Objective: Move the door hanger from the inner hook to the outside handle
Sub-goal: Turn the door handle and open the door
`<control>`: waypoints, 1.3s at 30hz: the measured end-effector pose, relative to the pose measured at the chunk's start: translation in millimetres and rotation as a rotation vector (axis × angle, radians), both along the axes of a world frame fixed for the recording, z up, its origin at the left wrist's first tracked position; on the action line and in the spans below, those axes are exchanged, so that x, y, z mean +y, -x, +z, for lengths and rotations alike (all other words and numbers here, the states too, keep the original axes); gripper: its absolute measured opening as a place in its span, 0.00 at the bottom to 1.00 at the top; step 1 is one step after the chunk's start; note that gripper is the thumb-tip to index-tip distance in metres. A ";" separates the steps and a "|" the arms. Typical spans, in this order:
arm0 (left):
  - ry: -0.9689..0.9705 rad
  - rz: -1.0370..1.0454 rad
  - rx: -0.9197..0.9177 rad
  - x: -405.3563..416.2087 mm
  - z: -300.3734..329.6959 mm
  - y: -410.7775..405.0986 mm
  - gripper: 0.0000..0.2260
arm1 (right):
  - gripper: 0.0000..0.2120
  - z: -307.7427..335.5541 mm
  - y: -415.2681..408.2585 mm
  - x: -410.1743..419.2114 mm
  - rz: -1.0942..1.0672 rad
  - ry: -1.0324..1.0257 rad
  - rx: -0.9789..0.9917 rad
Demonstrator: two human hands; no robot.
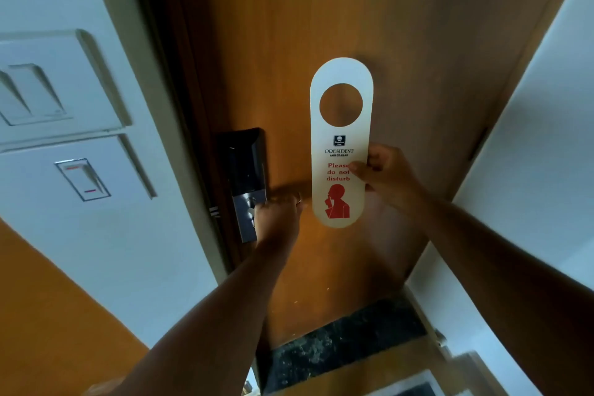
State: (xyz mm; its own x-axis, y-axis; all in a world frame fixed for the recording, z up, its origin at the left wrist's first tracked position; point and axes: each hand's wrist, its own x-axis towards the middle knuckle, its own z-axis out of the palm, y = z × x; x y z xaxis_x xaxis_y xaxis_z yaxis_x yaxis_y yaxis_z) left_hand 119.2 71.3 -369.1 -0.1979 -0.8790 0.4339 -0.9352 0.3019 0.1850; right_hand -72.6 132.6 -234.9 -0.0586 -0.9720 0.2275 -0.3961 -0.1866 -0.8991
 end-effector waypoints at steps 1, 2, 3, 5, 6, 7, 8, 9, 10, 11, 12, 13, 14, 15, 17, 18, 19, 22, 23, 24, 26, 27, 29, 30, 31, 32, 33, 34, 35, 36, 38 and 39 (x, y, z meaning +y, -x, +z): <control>-0.006 -0.003 0.010 8.7 0.5 1.8 0.10 | 0.12 2.9 1.3 11.1 0.001 0.009 0.012; -0.021 -0.005 0.023 18.1 1.3 3.7 0.11 | 0.12 5.9 2.7 22.7 -0.003 0.017 0.010; -0.038 -0.005 0.034 27.2 1.7 6.0 0.11 | 0.11 9.5 3.7 35.0 -0.008 0.024 0.006; -0.061 -0.004 0.052 45.9 1.5 10.5 0.12 | 0.10 15.0 4.7 59.5 -0.009 0.024 0.014; -0.071 0.001 0.066 54.3 1.1 12.7 0.11 | 0.09 15.9 5.1 69.7 -0.010 0.019 0.013; -0.080 -0.004 0.086 63.9 0.6 15.0 0.11 | 0.07 15.8 6.1 82.4 -0.020 0.010 0.007; -0.089 -0.016 0.100 77.0 1.5 18.5 0.11 | 0.06 16.1 7.9 99.5 -0.037 0.005 -0.002; -0.097 -0.025 0.104 89.3 2.0 22.3 0.10 | 0.07 15.8 9.8 115.6 -0.052 0.005 -0.007; -0.110 -0.025 0.090 99.4 2.1 25.8 0.08 | 0.08 15.0 11.6 127.7 -0.064 0.006 -0.011; -0.122 -0.030 0.064 111.6 1.8 29.4 0.06 | 0.07 13.7 14.8 142.6 -0.078 0.004 -0.010; -0.132 -0.045 0.034 125.5 1.8 32.2 0.04 | 0.06 12.8 18.2 160.6 -0.099 -0.003 -0.004; -0.138 -0.073 0.022 135.7 0.9 33.2 0.04 | 0.07 12.2 21.1 175.7 -0.122 -0.013 0.004; -0.140 -0.114 0.027 145.4 0.8 34.2 0.07 | 0.09 12.5 24.2 191.8 -0.143 -0.022 0.008; -0.142 -0.161 0.036 153.9 1.3 35.5 0.10 | 0.12 12.8 27.2 207.4 -0.159 -0.030 0.006; -0.179 -0.258 0.031 173.3 6.2 40.0 0.14 | 0.14 12.6 33.4 239.7 -0.182 -0.039 0.000; -0.218 -0.295 0.035 188.3 9.6 44.0 0.14 | 0.15 12.5 36.1 260.1 -0.201 -0.044 -0.002; -0.260 -0.319 0.070 201.0 11.8 47.1 0.15 | 0.15 11.8 38.3 275.0 -0.216 -0.049 -0.004; -0.323 -0.414 0.231 245.5 22.4 52.2 0.17 | 0.15 11.1 44.5 319.9 -0.254 -0.039 -0.038; -0.324 -0.472 0.267 259.9 27.5 51.1 0.19 | 0.15 11.9 46.0 334.1 -0.267 -0.038 -0.047; -0.323 -0.534 0.281 274.4 32.7 49.7 0.20 | 0.14 13.0 47.2 349.3 -0.280 -0.034 -0.052; -0.320 -0.614 0.287 299.5 43.8 45.4 0.20 | 0.12 15.0 49.4 376.5 -0.301 -0.016 -0.054; -0.325 -0.641 0.303 309.7 49.3 43.3 0.20 | 0.12 15.9 49.5 388.8 -0.315 -0.009 -0.049; -0.324 -0.717 0.357 327.5 62.1 38.7 0.20 | 0.12 17.7 47.0 411.3 -0.350 0.001 -0.049; -0.316 -0.774 0.389 336.0 69.2 36.1 0.20 | 0.12 18.8 43.8 421.6 -0.374 0.006 -0.060; -0.312 -0.833 0.427 343.4 76.5 33.7 0.19 | 0.12 20.5 39.9 431.3 -0.401 0.014 -0.074; -0.313 -0.889 0.474 349.5 84.2 31.9 0.18 | 0.12 23.5 35.8 439.0 -0.423 0.023 -0.089; -0.319 -0.942 0.529 354.4 92.2 30.1 0.16 | 0.12 26.9 31.0 446.8 -0.439 0.033 -0.100; -0.326 -0.985 0.583 358.9 100.4 28.9 0.16 | 0.12 30.2 26.4 453.4 -0.445 0.043 -0.106; -0.327 -1.017 0.632 361.9 107.9 27.0 0.17 | 0.12 33.5 20.9 458.6 -0.451 0.051 -0.107; -0.322 -1.052 0.676 362.8 115.2 23.8 0.17 | 0.11 37.2 12.7 463.6 -0.470 0.058 -0.104; -0.296 -1.104 0.772 360.5 127.5 19.9 0.16 | 0.10 44.3 -1.8 471.5 -0.530 0.071 -0.080; -0.294 -1.125 0.812 358.1 133.9 20.2 0.16 | 0.09 47.6 -7.6 475.1 -0.567 0.084 -0.060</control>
